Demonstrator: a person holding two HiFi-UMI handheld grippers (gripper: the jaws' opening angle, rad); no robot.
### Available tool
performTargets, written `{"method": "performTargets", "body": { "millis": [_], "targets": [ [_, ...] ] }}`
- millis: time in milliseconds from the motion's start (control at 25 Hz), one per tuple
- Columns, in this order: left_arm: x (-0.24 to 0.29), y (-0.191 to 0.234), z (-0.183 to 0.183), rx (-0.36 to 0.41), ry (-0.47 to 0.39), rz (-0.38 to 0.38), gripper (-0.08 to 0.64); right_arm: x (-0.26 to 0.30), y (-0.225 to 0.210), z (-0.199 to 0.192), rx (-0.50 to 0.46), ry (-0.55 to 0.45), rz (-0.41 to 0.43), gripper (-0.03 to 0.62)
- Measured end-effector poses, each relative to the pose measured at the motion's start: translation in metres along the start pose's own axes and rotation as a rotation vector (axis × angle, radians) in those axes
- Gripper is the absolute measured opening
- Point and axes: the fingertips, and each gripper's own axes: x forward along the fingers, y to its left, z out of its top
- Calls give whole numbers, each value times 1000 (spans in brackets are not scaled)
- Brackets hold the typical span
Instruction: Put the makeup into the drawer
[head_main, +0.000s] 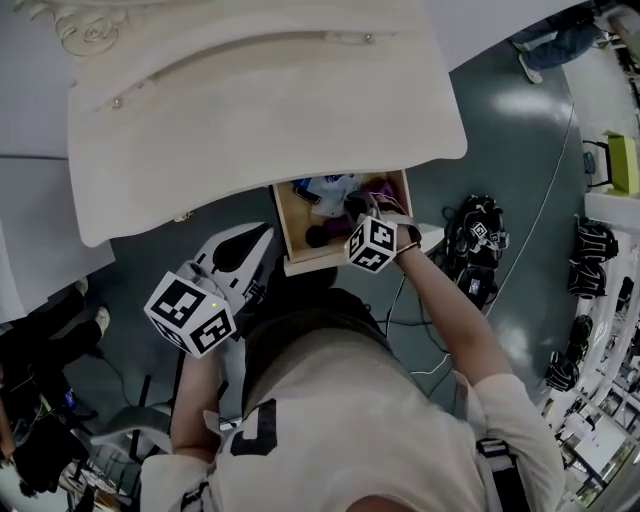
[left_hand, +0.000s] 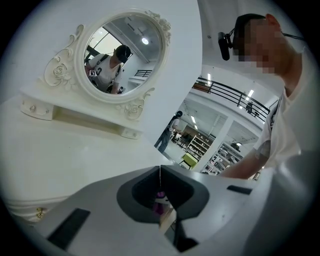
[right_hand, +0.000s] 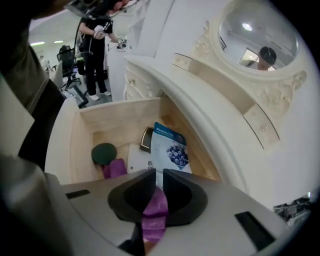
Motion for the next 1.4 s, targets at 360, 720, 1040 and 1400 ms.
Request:
{"method": "performTargets", "body": {
  "millis": [360,720,1040,1400],
  "targets": [
    [4,-18,5,31,-8,-30,58,-67,-31,8,465,-187,-17,186],
    [7,-54,8,80,-24,-47,58,-188,-25,42,848,-580,-13,34],
    [0,-105,8,145,-84,-37,58,-277,-12,83,794,-829,122,28],
    [-14,-163,-21,183,-106,0,58,-339,8,61,718,-938,134,28]
  ]
}}
